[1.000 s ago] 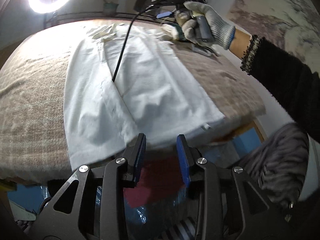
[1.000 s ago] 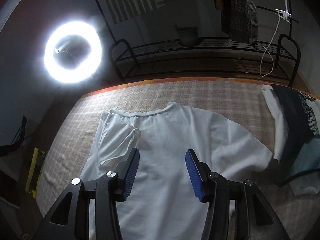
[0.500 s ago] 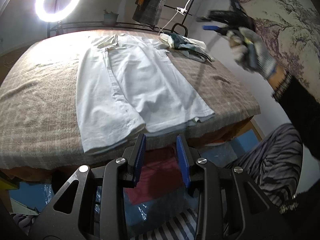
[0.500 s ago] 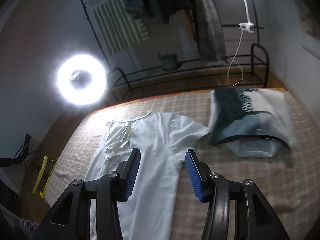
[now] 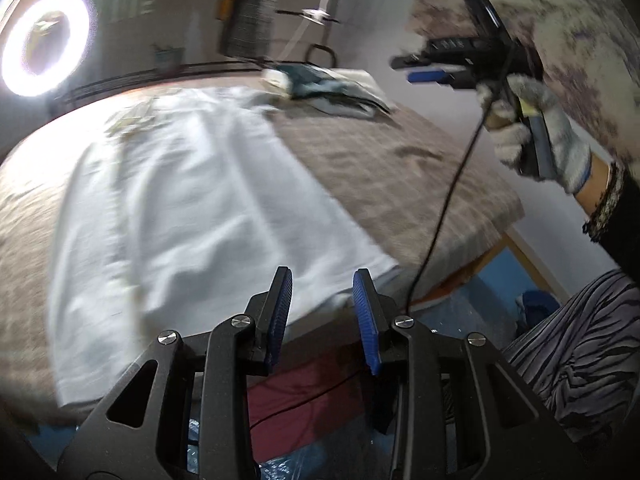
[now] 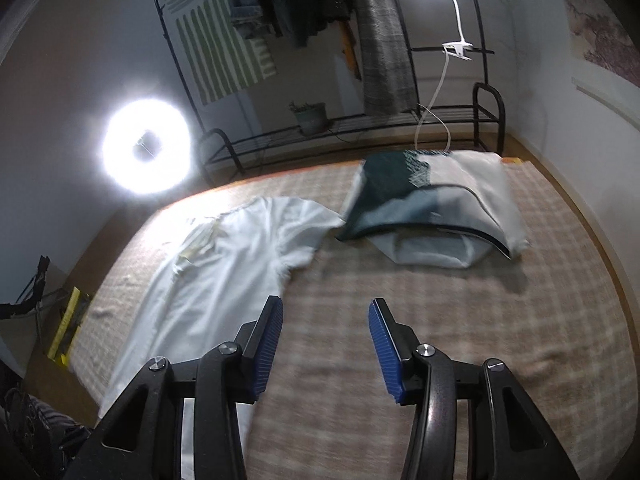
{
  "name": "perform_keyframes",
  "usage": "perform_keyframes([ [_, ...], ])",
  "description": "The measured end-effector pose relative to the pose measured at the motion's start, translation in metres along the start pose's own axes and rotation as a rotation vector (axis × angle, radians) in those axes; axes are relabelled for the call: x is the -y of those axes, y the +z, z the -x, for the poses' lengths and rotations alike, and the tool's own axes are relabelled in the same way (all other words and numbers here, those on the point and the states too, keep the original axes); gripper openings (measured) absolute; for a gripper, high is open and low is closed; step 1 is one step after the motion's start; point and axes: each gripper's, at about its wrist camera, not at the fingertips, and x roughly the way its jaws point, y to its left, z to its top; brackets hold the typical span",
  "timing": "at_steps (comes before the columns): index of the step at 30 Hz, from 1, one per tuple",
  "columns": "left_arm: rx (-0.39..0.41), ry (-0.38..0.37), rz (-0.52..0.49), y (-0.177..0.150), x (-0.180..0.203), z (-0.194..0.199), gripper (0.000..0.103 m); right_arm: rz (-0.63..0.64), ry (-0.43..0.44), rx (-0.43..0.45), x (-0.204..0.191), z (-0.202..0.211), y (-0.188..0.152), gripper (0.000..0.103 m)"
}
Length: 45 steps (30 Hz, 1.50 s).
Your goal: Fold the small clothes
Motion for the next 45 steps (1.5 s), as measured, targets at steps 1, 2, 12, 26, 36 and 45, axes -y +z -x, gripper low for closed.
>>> perform_keyframes([
  [1,-0.009,-0.013,-0.013,0.002,0.008,-0.008,0.032,-0.004,-0.003,-0.003,0.006,0.001,-0.003,0.048],
  [2,-0.017,-0.02,-0.023,0.003,0.014,-0.016,0.032,-0.011,-0.004,-0.006,0.013,0.001,-0.004,0.048],
  [12,-0.131,0.0,-0.085,0.008,0.044,-0.079,0.032,-0.103,0.078,-0.036,0.054,-0.02,-0.001,0.048],
  [26,-0.077,-0.019,0.061,0.022,0.02,-0.074,0.002,-0.123,0.213,-0.181,-0.003,-0.143,0.033,0.048],
  [36,-0.04,-0.059,0.167,0.028,0.011,-0.061,0.002,-0.2,0.149,-0.255,-0.025,-0.232,0.037,0.036],
  [45,-0.008,-0.091,0.266,0.026,0.0,-0.052,0.002,-0.198,0.118,-0.213,-0.031,-0.24,0.046,0.002],
])
